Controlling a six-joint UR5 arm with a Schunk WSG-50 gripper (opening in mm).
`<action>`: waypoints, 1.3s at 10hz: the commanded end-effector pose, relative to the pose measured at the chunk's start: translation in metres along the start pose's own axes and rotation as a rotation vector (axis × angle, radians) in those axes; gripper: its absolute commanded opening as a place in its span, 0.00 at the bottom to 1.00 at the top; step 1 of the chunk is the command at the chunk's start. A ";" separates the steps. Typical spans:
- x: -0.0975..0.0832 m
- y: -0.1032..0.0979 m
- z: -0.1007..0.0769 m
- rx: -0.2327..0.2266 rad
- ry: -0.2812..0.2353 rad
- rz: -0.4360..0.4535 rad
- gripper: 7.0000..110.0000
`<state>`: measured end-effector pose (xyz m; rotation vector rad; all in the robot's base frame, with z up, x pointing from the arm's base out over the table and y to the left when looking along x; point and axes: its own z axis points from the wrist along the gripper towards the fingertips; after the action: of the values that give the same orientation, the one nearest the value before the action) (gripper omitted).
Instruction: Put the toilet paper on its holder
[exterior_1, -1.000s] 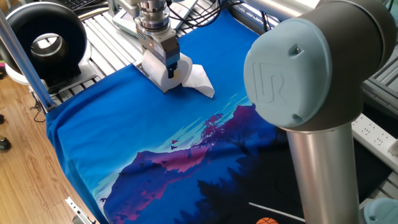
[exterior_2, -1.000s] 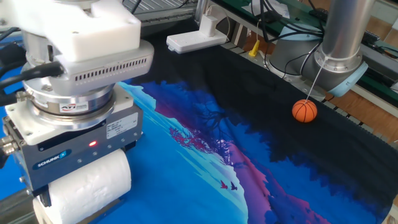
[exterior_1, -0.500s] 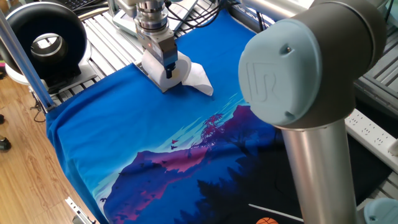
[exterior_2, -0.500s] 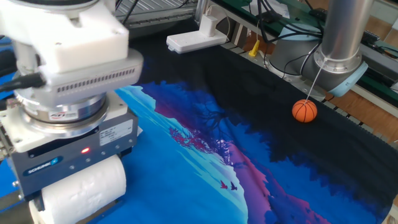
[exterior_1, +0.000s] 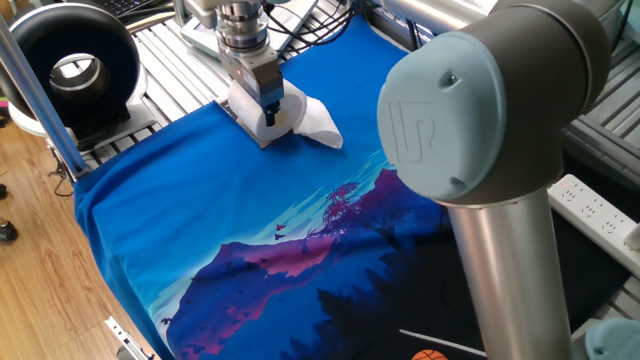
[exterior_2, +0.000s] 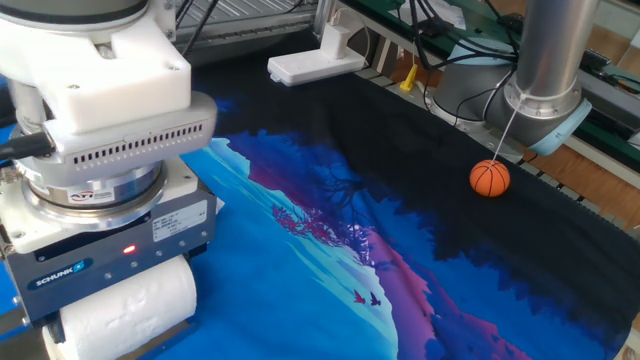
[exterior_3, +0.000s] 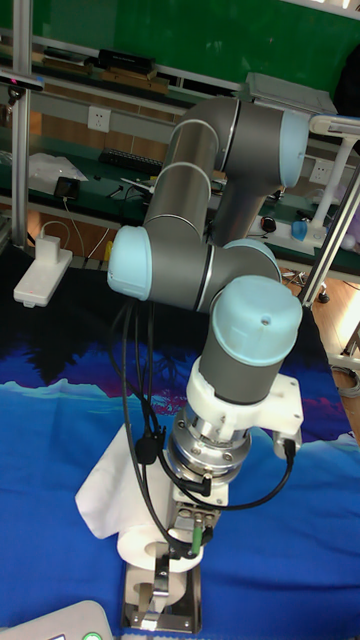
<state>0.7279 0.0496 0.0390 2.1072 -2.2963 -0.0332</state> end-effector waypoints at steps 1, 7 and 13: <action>-0.002 0.003 -0.003 0.000 -0.006 0.007 0.00; 0.001 -0.004 -0.002 0.029 0.010 -0.023 0.00; 0.002 0.000 -0.002 0.021 0.019 0.024 0.00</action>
<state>0.7300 0.0460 0.0397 2.1017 -2.3000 0.0283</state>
